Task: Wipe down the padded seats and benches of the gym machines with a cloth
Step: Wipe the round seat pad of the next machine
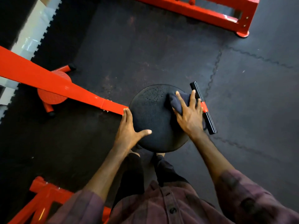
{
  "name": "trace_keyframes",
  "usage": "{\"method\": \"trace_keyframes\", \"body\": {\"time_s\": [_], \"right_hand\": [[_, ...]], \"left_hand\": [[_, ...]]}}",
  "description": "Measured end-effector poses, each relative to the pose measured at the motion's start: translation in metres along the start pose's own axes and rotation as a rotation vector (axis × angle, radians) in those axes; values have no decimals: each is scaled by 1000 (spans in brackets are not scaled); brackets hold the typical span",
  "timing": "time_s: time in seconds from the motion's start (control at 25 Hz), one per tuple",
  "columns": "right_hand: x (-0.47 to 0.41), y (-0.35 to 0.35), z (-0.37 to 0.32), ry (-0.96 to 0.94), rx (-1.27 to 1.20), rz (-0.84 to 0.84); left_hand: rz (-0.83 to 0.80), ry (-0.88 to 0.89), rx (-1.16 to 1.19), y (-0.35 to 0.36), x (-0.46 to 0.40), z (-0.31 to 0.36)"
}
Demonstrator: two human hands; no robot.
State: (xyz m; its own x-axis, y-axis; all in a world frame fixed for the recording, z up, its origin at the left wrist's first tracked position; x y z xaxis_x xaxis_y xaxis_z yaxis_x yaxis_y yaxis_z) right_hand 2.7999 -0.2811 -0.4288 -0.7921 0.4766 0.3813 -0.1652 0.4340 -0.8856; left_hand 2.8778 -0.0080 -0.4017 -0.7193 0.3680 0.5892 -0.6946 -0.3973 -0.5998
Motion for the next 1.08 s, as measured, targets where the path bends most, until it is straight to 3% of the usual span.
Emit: {"method": "trace_keyframes", "body": {"time_s": [0.12, 0.28, 0.4, 0.48, 0.52, 0.6, 0.72, 0.76, 0.84, 0.96, 1.0, 1.08], "right_hand": [[-31, 4, -54, -23, 54, 24], [12, 13, -34, -394, 308, 28], [-1, 1, -18, -187, 221, 50], [-35, -2, -44, 9, 87, 38], [-44, 0, -67, 4, 93, 9], [-42, 9, -104, -198, 192, -7], [-7, 17, -78, -528, 372, -5], [-2, 12, -58, -533, 378, -5], [-8, 1, -38, -361, 320, 32], [-54, -1, -78, -47, 141, 0], [-61, 4, -101, -58, 154, -19], [-54, 15, -133, -250, 248, -32]], "left_hand": [[45, -18, 6, 31, 15, -3], [43, -22, -23, 31, 9, -5], [30, -1, -10, 24, 6, -3], [-1, 9, -27, 21, -1, -3], [-9, 11, -43, 18, -5, -4], [-33, 22, -59, 13, -11, -9], [-59, 49, -91, 7, -15, -10], [-75, 56, -103, 6, -18, -8], [-94, 59, -118, 1, -22, -4], [-140, 69, -187, -11, -33, 2], [-140, 81, -238, -15, -35, 5], [-109, 77, -313, -21, -36, 9]]}}
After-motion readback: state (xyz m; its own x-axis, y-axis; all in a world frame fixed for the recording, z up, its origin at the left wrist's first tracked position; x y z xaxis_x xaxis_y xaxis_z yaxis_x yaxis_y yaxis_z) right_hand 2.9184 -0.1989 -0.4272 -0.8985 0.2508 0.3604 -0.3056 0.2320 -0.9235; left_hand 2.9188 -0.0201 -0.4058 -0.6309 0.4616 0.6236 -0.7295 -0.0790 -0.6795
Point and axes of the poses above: each hand's wrist, its own x-axis away from the middle knuckle, its own y-axis out of the palm, z = x × y, the point moved 3 cm from there along -x, towards the middle knuckle, and after that the axes turned 5 degrees about -z, right-handed, at the moved point
